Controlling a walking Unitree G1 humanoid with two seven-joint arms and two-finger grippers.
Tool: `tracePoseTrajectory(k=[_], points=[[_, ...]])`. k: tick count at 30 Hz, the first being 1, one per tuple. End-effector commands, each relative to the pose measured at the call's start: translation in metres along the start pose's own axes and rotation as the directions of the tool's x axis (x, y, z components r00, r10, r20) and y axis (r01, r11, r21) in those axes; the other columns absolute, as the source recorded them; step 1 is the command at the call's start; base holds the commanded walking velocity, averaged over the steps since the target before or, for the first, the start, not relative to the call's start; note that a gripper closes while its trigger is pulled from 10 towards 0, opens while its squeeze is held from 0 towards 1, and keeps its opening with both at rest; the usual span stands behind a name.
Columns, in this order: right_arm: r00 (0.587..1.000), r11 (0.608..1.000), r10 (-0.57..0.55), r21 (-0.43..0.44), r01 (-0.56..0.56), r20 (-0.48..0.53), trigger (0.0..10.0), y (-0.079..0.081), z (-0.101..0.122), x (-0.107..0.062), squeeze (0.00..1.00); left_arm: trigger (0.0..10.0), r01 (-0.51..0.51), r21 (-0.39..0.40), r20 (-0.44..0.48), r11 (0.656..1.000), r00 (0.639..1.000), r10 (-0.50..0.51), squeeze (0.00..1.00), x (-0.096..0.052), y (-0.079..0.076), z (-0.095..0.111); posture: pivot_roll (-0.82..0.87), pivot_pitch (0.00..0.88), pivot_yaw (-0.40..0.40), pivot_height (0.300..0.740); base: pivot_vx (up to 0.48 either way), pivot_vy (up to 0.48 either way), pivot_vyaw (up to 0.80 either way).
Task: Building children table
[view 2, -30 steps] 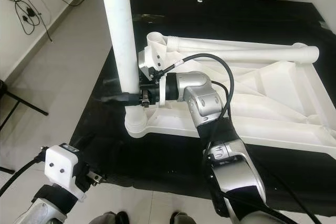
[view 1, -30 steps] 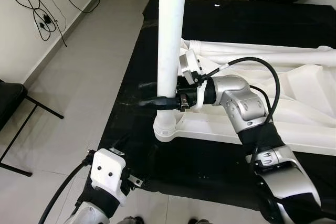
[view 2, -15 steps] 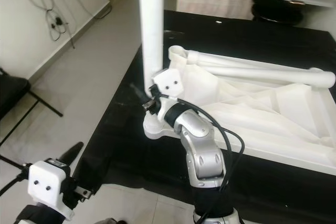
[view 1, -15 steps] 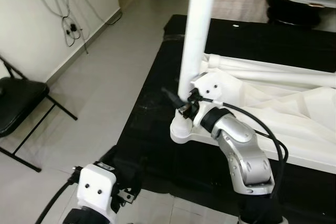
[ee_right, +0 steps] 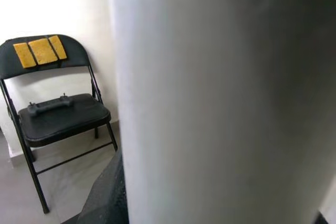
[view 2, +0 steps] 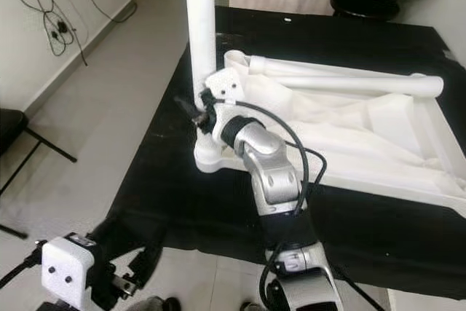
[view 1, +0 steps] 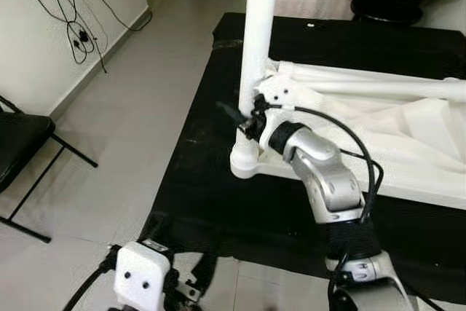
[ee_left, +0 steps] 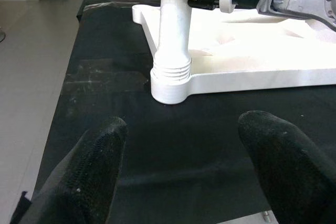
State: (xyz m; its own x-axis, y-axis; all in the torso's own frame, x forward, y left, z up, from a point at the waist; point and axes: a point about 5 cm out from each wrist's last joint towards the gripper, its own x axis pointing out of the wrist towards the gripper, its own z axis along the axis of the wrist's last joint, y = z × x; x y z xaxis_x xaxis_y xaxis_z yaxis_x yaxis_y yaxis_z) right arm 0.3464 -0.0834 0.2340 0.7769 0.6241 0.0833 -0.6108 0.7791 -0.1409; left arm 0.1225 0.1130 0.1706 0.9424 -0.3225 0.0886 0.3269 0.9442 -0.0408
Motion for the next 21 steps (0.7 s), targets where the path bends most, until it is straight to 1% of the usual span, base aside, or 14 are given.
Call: tracePoseTrajectory(k=[1,2,5,6,8,11,12,13,14,16,17,18,19,21], points=[[0.998,0.999,0.034,-0.024,-0.035,-0.058,10.0,-0.009,-0.008,0.001,0.0,10.0,-0.01,0.007,-0.016,1.0,1.0,0.01,0.0,-0.002,0.0,0.0,0.07,0.198,-0.038,0.74,0.0,0.0,0.0],[0.997,0.998,0.043,-0.038,-0.045,-0.062,10.0,-0.015,-0.008,0.003,1.0,10.0,-0.017,0.011,-0.013,1.0,1.0,0.017,0.0,-0.002,0.0,0.001,0.08,0.203,-0.04,0.74,0.0,0.0,0.0],[0.992,0.996,0.078,-0.041,-0.083,-0.104,10.0,-0.03,-0.015,0.001,1.0,10.0,-0.024,0.014,-0.009,1.0,1.0,0.024,0.0,-0.002,-0.001,0.002,0.08,0.204,-0.041,0.74,0.0,0.0,0.0],[0.992,0.996,0.078,-0.041,-0.083,-0.104,10.0,-0.03,-0.015,0.001,1.0,10.0,-0.024,0.014,-0.009,1.0,1.0,0.024,0.0,-0.002,-0.001,0.002,0.08,0.204,-0.041,0.74,0.0,0.0,0.0],[0.979,0.987,0.152,-0.024,-0.157,-0.133,10.0,-0.046,-0.018,-0.004,1.0,10.0,-0.017,0.011,-0.005,1.0,1.0,0.017,0.0,-0.001,-0.002,0.003,0.08,0.203,-0.039,0.74,0.0,0.0,0.0],[0.968,0.975,0.211,-0.041,-0.218,-0.137,10.0,-0.049,-0.016,-0.005,1.0,10.0,-0.012,0.011,-0.004,1.0,1.0,0.012,0.0,0.0,-0.002,0.003,0.08,0.202,-0.038,0.74,0.0,0.0,0.0],[0.944,0.949,0.302,-0.054,-0.311,-0.135,10.0,-0.047,-0.012,-0.005,0.38,10.0,-0.006,0.011,-0.003,1.0,1.0,0.006,0.0,0.0,-0.003,0.004,0.08,0.199,-0.036,0.74,0.0,0.0,0.0],[0.909,0.913,0.396,-0.046,-0.405,-0.132,10.0,-0.044,-0.009,-0.005,0.0,10.0,0.0,0.01,-0.001,1.0,1.0,0.0,0.0,0.001,-0.004,0.004,0.08,0.198,-0.036,0.74,0.0,0.0,0.0],[0.909,0.913,0.396,-0.046,-0.405,-0.132,10.0,-0.044,-0.009,-0.005,0.0,10.0,0.0,0.01,-0.001,1.0,1.0,0.0,0.0,0.001,-0.004,0.004,0.08,0.198,-0.036,0.74,0.0,0.0,0.0],[0.856,0.859,0.503,-0.034,-0.51,-0.117,10.0,-0.04,-0.003,-0.005,0.0,10.0,0.009,0.008,0.002,1.0,1.0,-0.009,0.0,0.001,-0.005,0.004,0.08,0.199,-0.038,0.74,0.0,0.0,0.0],[0.856,0.859,0.503,-0.034,-0.51,-0.117,10.0,-0.04,-0.003,-0.005,0.0,10.0,0.009,0.008,0.002,1.0,1.0,-0.009,0.0,0.001,-0.005,0.004,0.08,0.199,-0.038,0.74,0.0,0.0,0.0],[0.83,0.833,0.548,-0.026,-0.553,-0.104,10.0,-0.039,0.0,-0.003,0.0,10.0,0.013,0.005,0.005,1.0,1.0,-0.013,0.0,0.002,-0.006,0.004,0.08,0.199,-0.039,0.74,0.0,0.0,0.0],[0.83,0.833,0.548,-0.026,-0.553,-0.104,10.0,-0.039,0.0,-0.003,0.0,10.0,0.013,0.005,0.005,1.0,1.0,-0.013,0.0,0.002,-0.006,0.004,0.08,0.199,-0.039,0.74,0.0,0.0,0.0],[0.794,0.796,0.604,-0.003,-0.605,-0.075,10.0,-0.036,0.006,0.004,0.0,10.0,0.02,-0.002,0.011,1.0,1.0,-0.02,0.0,0.003,-0.007,0.003,0.09,0.2,-0.045,0.74,0.0,0.0,0.0]])
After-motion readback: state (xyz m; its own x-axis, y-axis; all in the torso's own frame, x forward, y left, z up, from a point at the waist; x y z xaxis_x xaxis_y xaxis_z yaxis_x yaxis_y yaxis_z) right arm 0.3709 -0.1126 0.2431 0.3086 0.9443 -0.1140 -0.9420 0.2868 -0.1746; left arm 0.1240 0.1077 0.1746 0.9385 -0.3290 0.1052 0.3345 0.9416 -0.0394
